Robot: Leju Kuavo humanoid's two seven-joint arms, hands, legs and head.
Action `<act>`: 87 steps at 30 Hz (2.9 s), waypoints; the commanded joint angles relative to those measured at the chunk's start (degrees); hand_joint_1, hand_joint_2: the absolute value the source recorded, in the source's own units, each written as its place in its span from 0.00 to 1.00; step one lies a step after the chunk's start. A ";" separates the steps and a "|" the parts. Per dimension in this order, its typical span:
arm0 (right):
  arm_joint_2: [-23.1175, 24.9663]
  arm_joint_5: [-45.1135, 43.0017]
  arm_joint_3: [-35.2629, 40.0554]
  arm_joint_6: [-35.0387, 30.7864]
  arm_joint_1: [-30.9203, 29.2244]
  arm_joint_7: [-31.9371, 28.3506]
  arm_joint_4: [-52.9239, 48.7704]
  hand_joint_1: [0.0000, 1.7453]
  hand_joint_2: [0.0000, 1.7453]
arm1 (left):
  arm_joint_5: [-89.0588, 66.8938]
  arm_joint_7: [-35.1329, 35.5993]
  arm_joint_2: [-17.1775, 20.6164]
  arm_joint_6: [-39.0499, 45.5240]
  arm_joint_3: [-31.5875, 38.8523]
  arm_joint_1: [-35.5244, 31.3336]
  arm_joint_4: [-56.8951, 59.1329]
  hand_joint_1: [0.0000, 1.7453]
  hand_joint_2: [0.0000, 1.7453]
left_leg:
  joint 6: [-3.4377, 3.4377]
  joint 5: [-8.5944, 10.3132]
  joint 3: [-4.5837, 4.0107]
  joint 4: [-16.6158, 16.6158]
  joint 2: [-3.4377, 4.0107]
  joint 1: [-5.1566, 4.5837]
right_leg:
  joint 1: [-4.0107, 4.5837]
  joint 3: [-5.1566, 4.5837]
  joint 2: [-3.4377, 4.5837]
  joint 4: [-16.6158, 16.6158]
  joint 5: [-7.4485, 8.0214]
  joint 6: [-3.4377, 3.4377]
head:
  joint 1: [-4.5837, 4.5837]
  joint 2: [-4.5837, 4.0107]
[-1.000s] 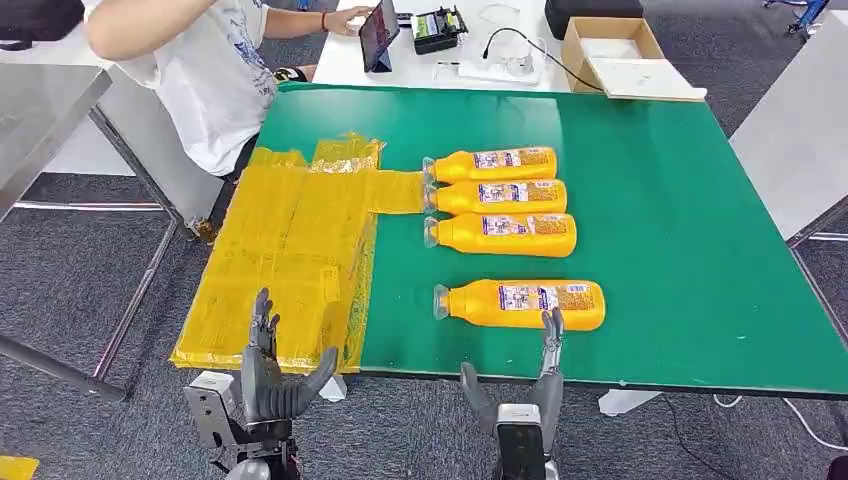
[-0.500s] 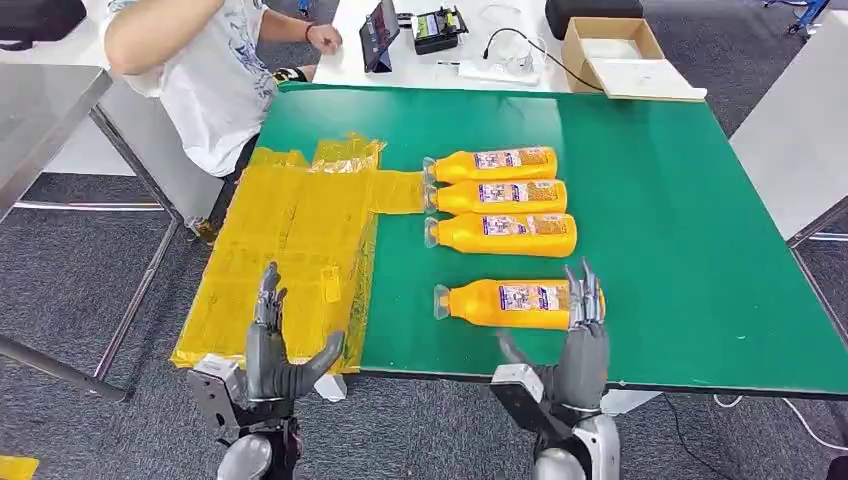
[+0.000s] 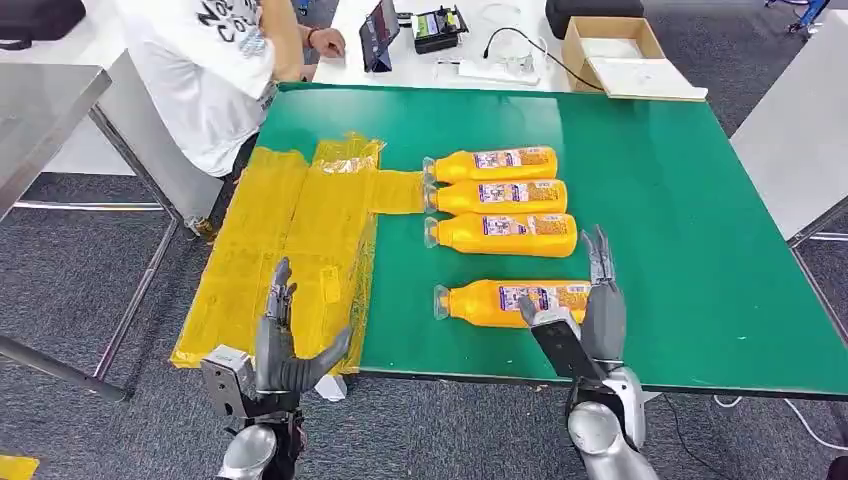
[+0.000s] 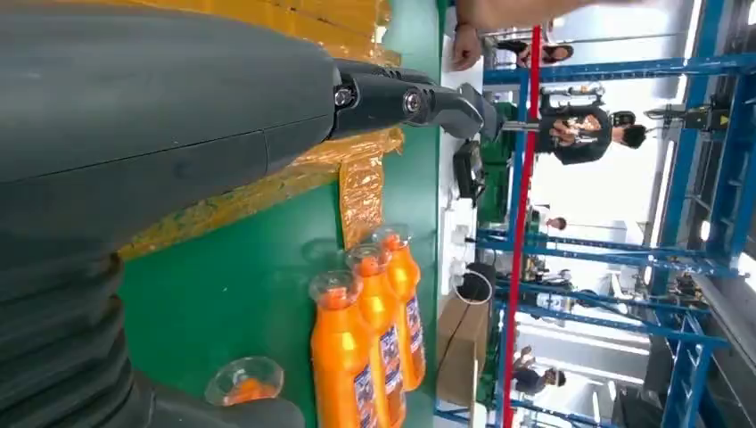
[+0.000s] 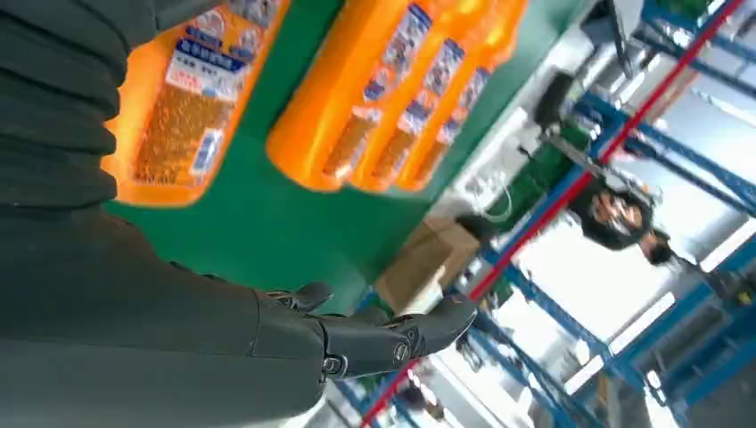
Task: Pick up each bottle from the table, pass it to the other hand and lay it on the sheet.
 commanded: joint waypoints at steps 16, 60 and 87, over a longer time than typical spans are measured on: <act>-8.47 -7.51 10.32 26.50 -28.24 6.88 32.54 0.00 1.00 | -0.67 -0.51 1.13 -2.96 1.56 -5.19 8.84 0.00 1.00 | 0.21 0.07 0.24 -0.06 0.28 -0.05 | 0.00 0.21 0.18 -0.07 0.14 0.01 | 0.00 0.00; -21.61 -3.09 20.98 26.23 -13.71 9.02 11.35 0.00 1.00 | -2.69 -1.65 1.75 -0.14 7.26 -6.72 15.31 0.00 1.00 | 0.27 0.00 0.39 -0.13 0.03 -0.06 | 0.02 0.48 -0.13 -0.17 -0.01 -0.03 | 0.00 0.00; -17.96 9.38 13.87 20.12 -16.16 13.19 23.42 0.00 1.00 | -2.58 -0.23 1.98 -0.68 6.98 -5.54 13.48 0.00 1.00 | 0.24 0.03 0.33 -0.12 0.21 -0.06 | 0.01 0.35 0.06 -0.16 0.08 -0.02 | -0.02 0.00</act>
